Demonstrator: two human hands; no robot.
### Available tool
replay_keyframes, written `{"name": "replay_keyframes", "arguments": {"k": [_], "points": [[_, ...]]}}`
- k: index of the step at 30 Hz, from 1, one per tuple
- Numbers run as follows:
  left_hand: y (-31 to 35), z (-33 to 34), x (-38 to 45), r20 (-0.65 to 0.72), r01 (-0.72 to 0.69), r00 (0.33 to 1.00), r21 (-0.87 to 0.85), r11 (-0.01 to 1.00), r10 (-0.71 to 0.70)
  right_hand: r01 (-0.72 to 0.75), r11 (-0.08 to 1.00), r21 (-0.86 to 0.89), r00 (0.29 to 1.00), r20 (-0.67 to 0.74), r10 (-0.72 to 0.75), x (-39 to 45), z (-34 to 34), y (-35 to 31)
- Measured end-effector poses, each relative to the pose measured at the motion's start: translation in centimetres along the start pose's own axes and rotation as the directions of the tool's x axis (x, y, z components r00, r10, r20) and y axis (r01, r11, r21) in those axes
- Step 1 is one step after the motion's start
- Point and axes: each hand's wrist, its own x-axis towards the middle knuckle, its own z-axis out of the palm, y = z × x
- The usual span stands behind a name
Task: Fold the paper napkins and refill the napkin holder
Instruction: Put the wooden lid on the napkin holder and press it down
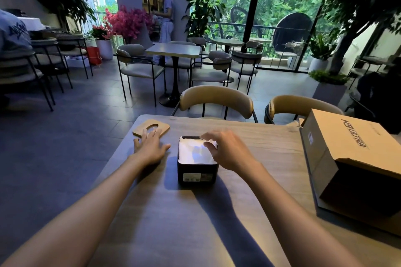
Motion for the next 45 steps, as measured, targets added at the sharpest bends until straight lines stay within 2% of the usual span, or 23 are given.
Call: {"name": "replay_keyframes", "arguments": {"k": [3, 8, 12, 16, 19, 22, 24, 26, 29, 32, 35, 38, 42, 45], "points": [[-0.2, 0.5, 1.4, 0.020, 0.023, 1.000, 0.012, 1.000, -0.024, 0.021, 1.000, 0.016, 0.999, -0.032, -0.020, -0.1, 0.5, 0.7], [0.2, 0.9, 2.4, -0.135, 0.019, 0.991, 0.075, 0.997, -0.008, 0.052, 0.998, 0.044, 0.996, -0.076, -0.049, 0.0, 1.7, 1.9], [-0.5, 0.6, 2.9, -0.127, 0.073, 0.990, 0.145, 0.987, -0.055, 0.087, 0.995, 0.056, 0.988, -0.129, -0.079, 0.4, 2.7, 1.9], [-1.1, 0.5, 2.7, -0.201, 0.111, 0.976, 0.154, 0.982, -0.079, 0.093, 0.993, 0.075, 0.988, -0.128, -0.083, 0.7, 3.1, 1.6], [-1.2, 0.6, 2.0, -0.171, 0.140, 0.978, 0.093, 0.986, -0.123, 0.092, 0.992, 0.086, 0.989, -0.124, -0.081, 0.7, 2.9, 1.5], [-0.4, -0.6, 0.4, -0.151, 0.113, 0.979, -0.166, 0.980, -0.138, 0.082, 0.990, 0.117, 0.986, -0.152, -0.063, 0.5, 2.4, 1.3], [0.8, -2.0, -1.1, -0.195, -0.014, 0.979, -0.344, 0.939, -0.057, 0.057, 0.985, 0.162, 0.980, -0.197, -0.024, 0.2, 1.9, 1.1], [2.5, -3.5, -3.1, -0.255, -0.194, 0.963, -0.417, 0.888, 0.091, 0.021, 0.972, 0.235, 0.967, -0.252, 0.040, 0.1, 1.3, 0.8], [5.1, -4.9, -6.1, -0.284, -0.402, 0.906, -0.338, 0.851, 0.315, -0.090, 0.899, 0.428, 0.938, -0.268, 0.221, -0.1, 0.3, 0.1], [6.8, -4.8, -8.4, -0.221, -0.508, 0.855, -0.183, 0.842, 0.469, -0.202, 0.799, 0.566, 0.904, -0.207, 0.375, -0.1, -0.3, -0.1], [6.9, -4.0, -9.5, -0.152, -0.545, 0.834, -0.075, 0.835, 0.531, -0.312, 0.746, 0.589, 0.887, -0.102, 0.451, -0.8, -0.2, 0.3], [6.5, -3.6, -9.8, -0.112, -0.544, 0.837, -0.061, 0.837, 0.536, -0.372, 0.729, 0.574, 0.886, -0.015, 0.464, -1.7, 0.3, 0.7], [6.4, -3.6, -9.2, -0.103, -0.509, 0.859, -0.060, 0.858, 0.502, -0.364, 0.727, 0.582, 0.888, -0.018, 0.459, -2.2, 0.9, 0.7], [6.4, -3.8, -8.9, -0.057, -0.453, 0.891, -0.140, 0.880, 0.450, -0.364, 0.744, 0.560, 0.888, -0.032, 0.459, -2.0, 1.3, 0.5]]}}
